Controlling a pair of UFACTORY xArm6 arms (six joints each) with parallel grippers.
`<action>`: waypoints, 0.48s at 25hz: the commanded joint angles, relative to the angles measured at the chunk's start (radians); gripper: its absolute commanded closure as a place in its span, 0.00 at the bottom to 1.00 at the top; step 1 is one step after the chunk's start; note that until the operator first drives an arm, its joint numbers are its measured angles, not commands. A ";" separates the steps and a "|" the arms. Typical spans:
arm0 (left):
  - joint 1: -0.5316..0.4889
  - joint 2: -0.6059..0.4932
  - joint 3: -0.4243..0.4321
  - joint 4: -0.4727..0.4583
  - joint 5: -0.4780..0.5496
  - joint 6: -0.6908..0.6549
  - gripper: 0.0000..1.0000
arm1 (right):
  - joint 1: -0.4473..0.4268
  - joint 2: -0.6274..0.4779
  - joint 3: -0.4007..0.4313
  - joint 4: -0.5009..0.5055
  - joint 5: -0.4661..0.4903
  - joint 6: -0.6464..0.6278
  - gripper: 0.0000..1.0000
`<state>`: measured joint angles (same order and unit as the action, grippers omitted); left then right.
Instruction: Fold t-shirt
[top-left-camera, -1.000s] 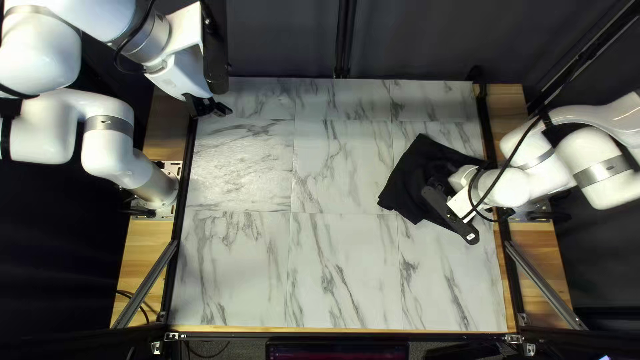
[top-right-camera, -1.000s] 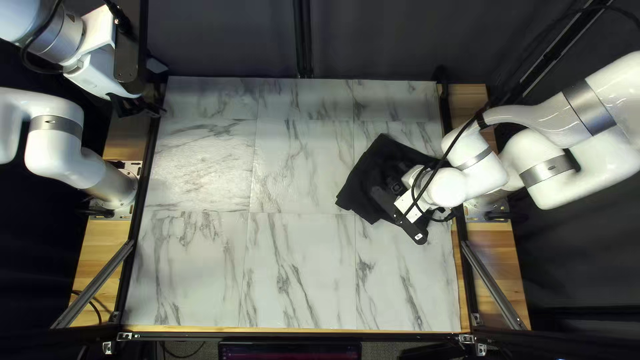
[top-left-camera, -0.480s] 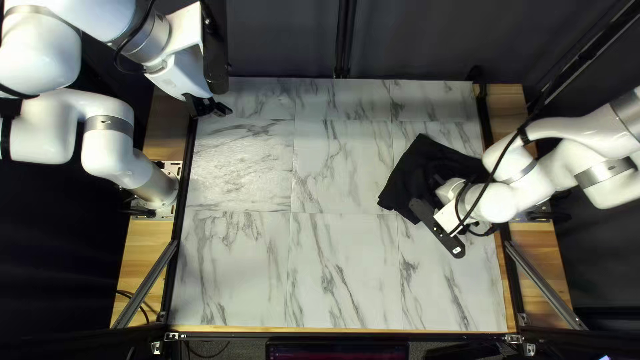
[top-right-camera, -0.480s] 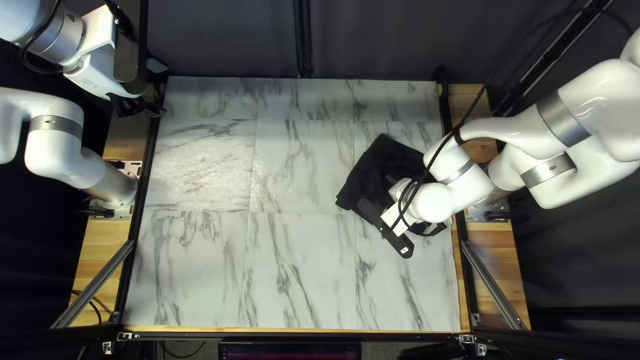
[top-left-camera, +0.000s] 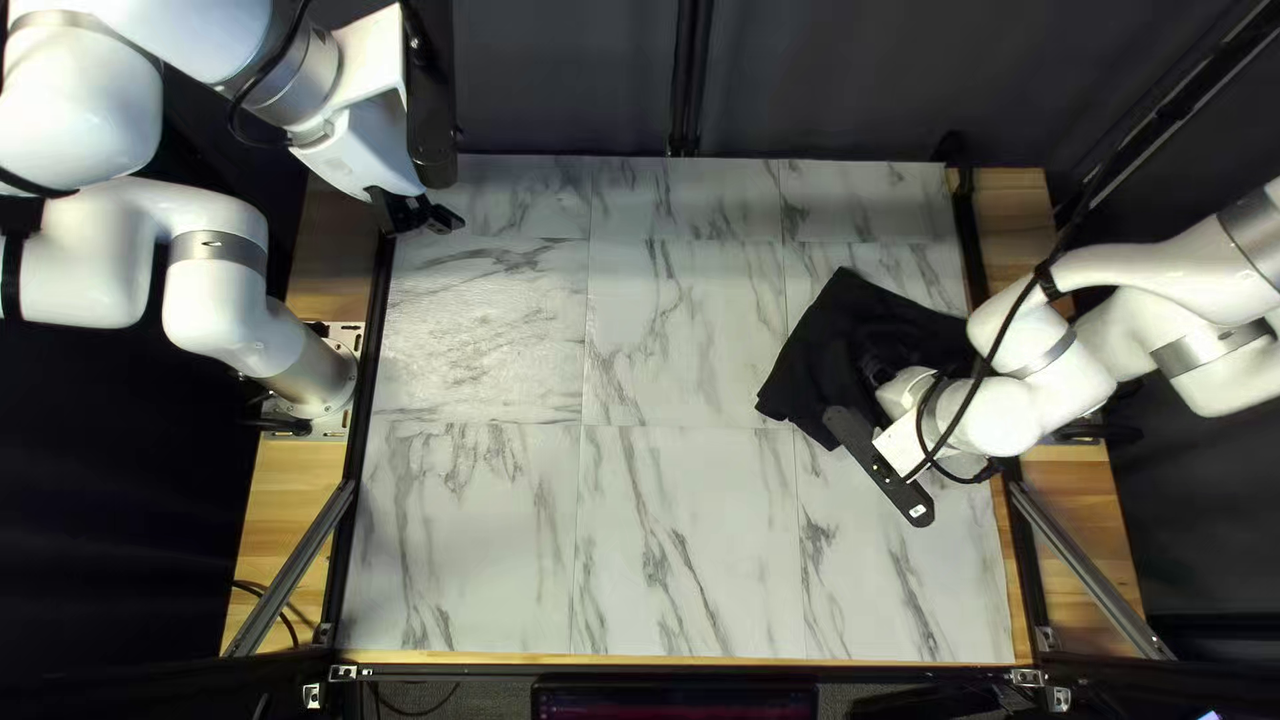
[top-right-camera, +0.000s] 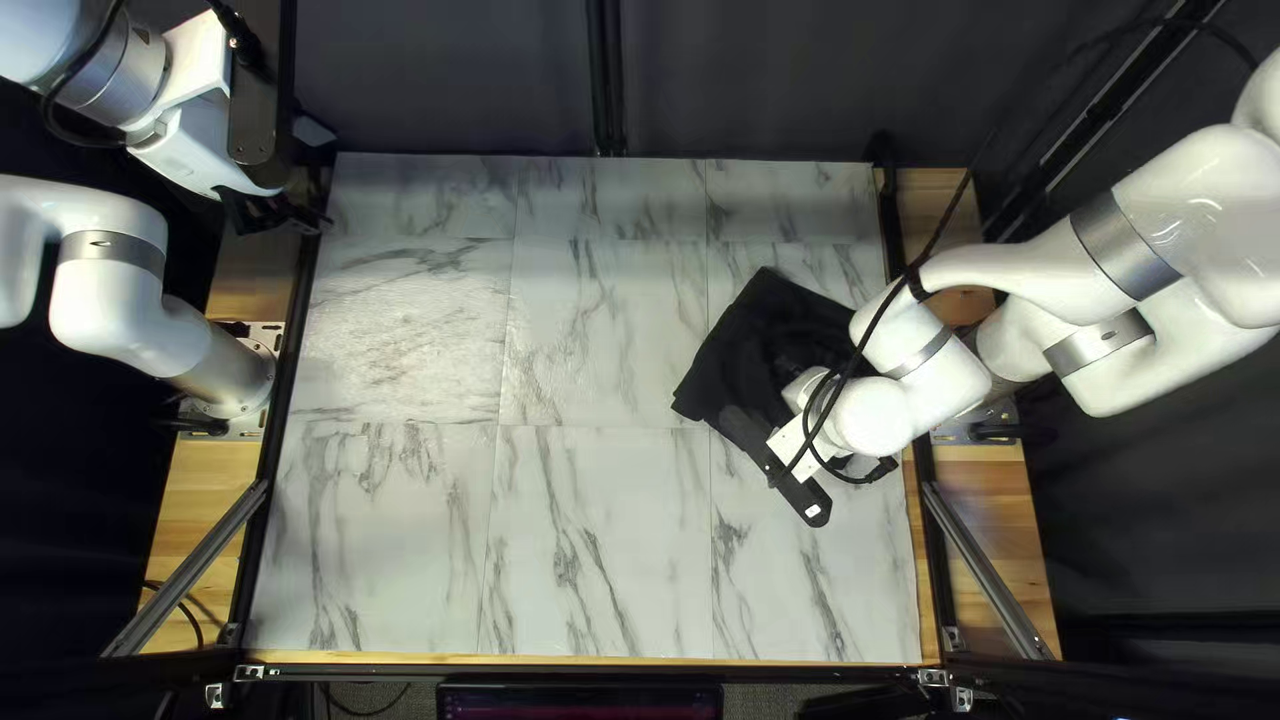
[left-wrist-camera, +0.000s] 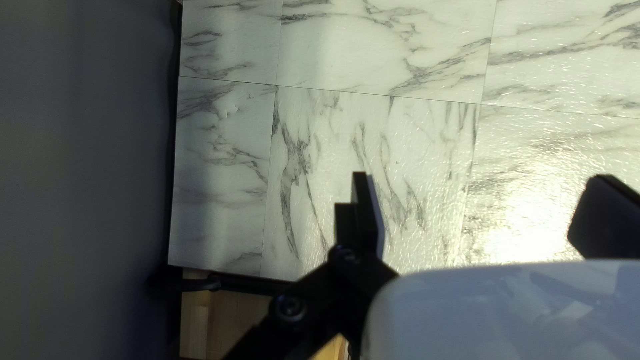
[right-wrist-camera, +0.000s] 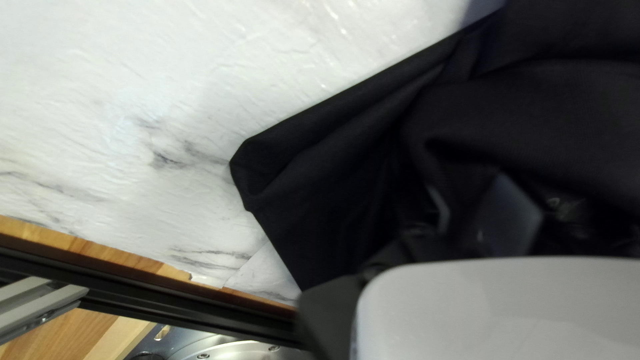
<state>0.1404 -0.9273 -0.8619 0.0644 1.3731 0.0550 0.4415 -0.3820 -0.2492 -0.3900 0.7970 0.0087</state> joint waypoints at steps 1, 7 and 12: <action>0.000 0.000 0.000 0.000 0.000 0.000 0.00 | -0.005 -0.013 0.004 -0.002 0.007 -0.004 0.90; 0.000 0.000 0.000 0.000 0.000 0.000 0.00 | -0.019 -0.029 0.008 -0.006 0.015 -0.024 0.00; 0.000 0.000 0.000 0.000 0.000 0.000 0.00 | -0.025 -0.047 0.012 0.007 0.025 -0.052 0.00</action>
<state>0.1404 -0.9273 -0.8619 0.0644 1.3731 0.0550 0.4190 -0.4200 -0.2383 -0.3900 0.8144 -0.0303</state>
